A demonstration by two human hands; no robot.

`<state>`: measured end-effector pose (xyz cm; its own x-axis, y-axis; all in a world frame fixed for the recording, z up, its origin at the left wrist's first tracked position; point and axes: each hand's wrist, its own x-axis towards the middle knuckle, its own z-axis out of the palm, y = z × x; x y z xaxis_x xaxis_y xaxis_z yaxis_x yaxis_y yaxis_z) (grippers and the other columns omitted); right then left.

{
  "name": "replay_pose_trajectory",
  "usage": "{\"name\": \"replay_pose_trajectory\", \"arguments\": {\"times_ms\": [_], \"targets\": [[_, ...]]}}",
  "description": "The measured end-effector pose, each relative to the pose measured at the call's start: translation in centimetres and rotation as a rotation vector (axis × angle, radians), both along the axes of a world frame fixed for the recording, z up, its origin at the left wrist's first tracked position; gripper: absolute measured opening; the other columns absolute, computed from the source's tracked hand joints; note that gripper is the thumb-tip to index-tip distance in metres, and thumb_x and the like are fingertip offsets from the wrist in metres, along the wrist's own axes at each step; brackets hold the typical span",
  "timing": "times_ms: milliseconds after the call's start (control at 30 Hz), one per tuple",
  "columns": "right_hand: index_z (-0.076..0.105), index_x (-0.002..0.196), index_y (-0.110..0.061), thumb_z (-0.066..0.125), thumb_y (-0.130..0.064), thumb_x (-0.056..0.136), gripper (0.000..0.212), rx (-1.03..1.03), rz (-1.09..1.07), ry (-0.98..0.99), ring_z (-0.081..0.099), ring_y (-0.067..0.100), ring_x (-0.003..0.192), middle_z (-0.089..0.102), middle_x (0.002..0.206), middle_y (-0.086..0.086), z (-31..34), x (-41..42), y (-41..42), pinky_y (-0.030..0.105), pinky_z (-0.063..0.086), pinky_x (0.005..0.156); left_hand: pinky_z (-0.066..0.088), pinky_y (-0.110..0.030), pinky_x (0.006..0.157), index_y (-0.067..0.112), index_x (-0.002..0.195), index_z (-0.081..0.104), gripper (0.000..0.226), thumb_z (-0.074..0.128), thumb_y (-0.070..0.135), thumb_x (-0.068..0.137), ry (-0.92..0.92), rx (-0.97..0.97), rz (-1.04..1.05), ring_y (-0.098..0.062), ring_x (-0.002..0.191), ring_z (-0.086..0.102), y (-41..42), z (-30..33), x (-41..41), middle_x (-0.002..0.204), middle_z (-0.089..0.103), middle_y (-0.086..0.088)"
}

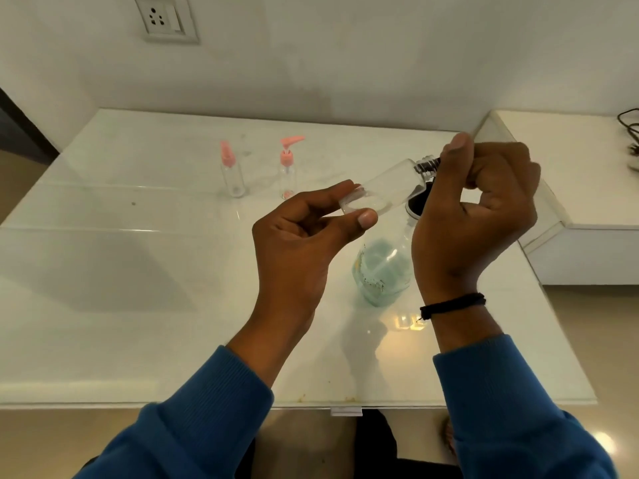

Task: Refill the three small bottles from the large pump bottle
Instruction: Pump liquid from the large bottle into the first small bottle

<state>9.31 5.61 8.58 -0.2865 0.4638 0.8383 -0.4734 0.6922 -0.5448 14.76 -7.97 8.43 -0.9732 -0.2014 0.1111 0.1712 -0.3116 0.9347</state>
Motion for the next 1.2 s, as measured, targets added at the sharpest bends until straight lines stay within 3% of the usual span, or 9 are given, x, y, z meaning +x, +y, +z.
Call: {"name": "replay_pose_trajectory", "arguments": {"times_ms": [100, 300, 467, 633, 733, 867, 967, 1067, 1200], "targets": [[0.058, 0.062, -0.004, 0.063, -0.010, 0.099, 0.038, -0.006, 0.003, -0.013, 0.050, 0.032, 0.066, 0.053, 0.069, 0.000, -0.20, -0.08, -0.06, 0.051, 0.043, 0.064, 0.061, -0.031, 0.082, 0.014, 0.104, 0.075, 0.039, 0.081, 0.016, 0.066, -0.006, -0.006, 0.004, -0.020, 0.093, 0.077, -0.01, -0.06, 0.06, 0.103, 0.079, 0.000], [0.059, 0.061, -0.002, 0.064, -0.007, 0.098, 0.037, 0.021, -0.012, 0.010, 0.050, 0.031, 0.064, 0.057, 0.068, 0.003, 0.49, -0.15, 0.11, 0.038, 0.040, 0.069, 0.061, -0.034, 0.084, 0.012, 0.106, 0.075, 0.040, 0.081, 0.015, 0.066, -0.001, 0.017, -0.004, -0.022, 0.094, 0.076, 0.09, 0.06, 0.02, 0.103, 0.079, -0.001], [0.059, 0.062, -0.003, 0.062, -0.005, 0.098, 0.037, 0.004, 0.008, 0.007, 0.052, 0.030, 0.068, 0.058, 0.074, -0.002, -0.06, -0.01, -0.22, 0.047, 0.044, 0.068, 0.061, -0.035, 0.085, 0.012, 0.107, 0.074, 0.041, 0.081, 0.015, 0.067, -0.010, 0.008, 0.004, -0.023, 0.095, 0.076, -0.02, -0.10, 0.05, 0.102, 0.079, 0.000], [0.063, 0.062, -0.001, 0.064, -0.006, 0.097, 0.035, 0.012, -0.003, -0.003, 0.053, 0.032, 0.070, 0.057, 0.076, -0.003, 0.61, -0.09, 0.08, 0.035, 0.042, 0.069, 0.061, -0.034, 0.085, 0.012, 0.105, 0.075, 0.040, 0.081, 0.015, 0.066, -0.009, 0.019, 0.003, -0.024, 0.094, 0.076, -0.03, 0.09, 0.01, 0.104, 0.079, -0.002], [0.057, 0.060, 0.002, 0.063, -0.007, 0.098, 0.039, -0.018, 0.022, -0.012, 0.048, 0.032, 0.062, 0.052, 0.066, 0.008, 0.12, -0.30, 0.17, 0.044, 0.042, 0.060, 0.061, -0.034, 0.084, 0.010, 0.106, 0.075, 0.041, 0.082, 0.014, 0.066, -0.012, 0.025, 0.008, -0.026, 0.093, 0.076, -0.11, 0.08, 0.00, 0.104, 0.079, -0.004], [0.056, 0.060, 0.005, 0.063, -0.008, 0.098, 0.041, -0.037, 0.030, -0.024, 0.047, 0.030, 0.061, 0.052, 0.065, 0.012, -0.20, -0.47, 0.37, 0.045, 0.040, 0.057, 0.061, -0.033, 0.083, 0.010, 0.106, 0.075, 0.041, 0.082, 0.015, 0.066, -0.017, 0.018, 0.008, -0.025, 0.093, 0.077, -0.01, -0.02, 0.11, 0.103, 0.079, -0.003], [0.059, 0.061, 0.006, 0.063, -0.008, 0.098, 0.040, -0.051, 0.040, -0.024, 0.048, 0.026, 0.061, 0.054, 0.064, 0.016, 0.19, -0.48, 0.35, 0.040, 0.041, 0.056, 0.061, -0.033, 0.084, 0.013, 0.105, 0.075, 0.040, 0.082, 0.017, 0.066, -0.008, 0.022, 0.004, -0.025, 0.094, 0.076, 0.03, 0.04, 0.03, 0.103, 0.079, -0.002], [0.061, 0.062, 0.003, 0.064, -0.005, 0.098, 0.037, -0.103, 0.074, -0.009, 0.044, 0.014, 0.062, 0.054, 0.064, 0.015, 0.10, -0.13, -0.04, 0.023, 0.038, 0.057, 0.061, -0.033, 0.083, 0.012, 0.106, 0.075, 0.041, 0.081, 0.018, 0.066, -0.006, 0.019, 0.009, -0.024, 0.095, 0.076, 0.04, 0.06, 0.10, 0.103, 0.079, -0.002], [0.061, 0.062, 0.002, 0.064, -0.004, 0.098, 0.037, -0.107, 0.097, -0.017, 0.044, 0.013, 0.061, 0.052, 0.065, 0.009, -0.04, -0.09, -0.16, 0.021, 0.037, 0.057, 0.061, -0.031, 0.082, 0.013, 0.107, 0.074, 0.039, 0.080, 0.018, 0.068, -0.014, 0.011, 0.007, -0.022, 0.095, 0.076, -0.01, -0.03, 0.15, 0.103, 0.079, 0.000]]}}
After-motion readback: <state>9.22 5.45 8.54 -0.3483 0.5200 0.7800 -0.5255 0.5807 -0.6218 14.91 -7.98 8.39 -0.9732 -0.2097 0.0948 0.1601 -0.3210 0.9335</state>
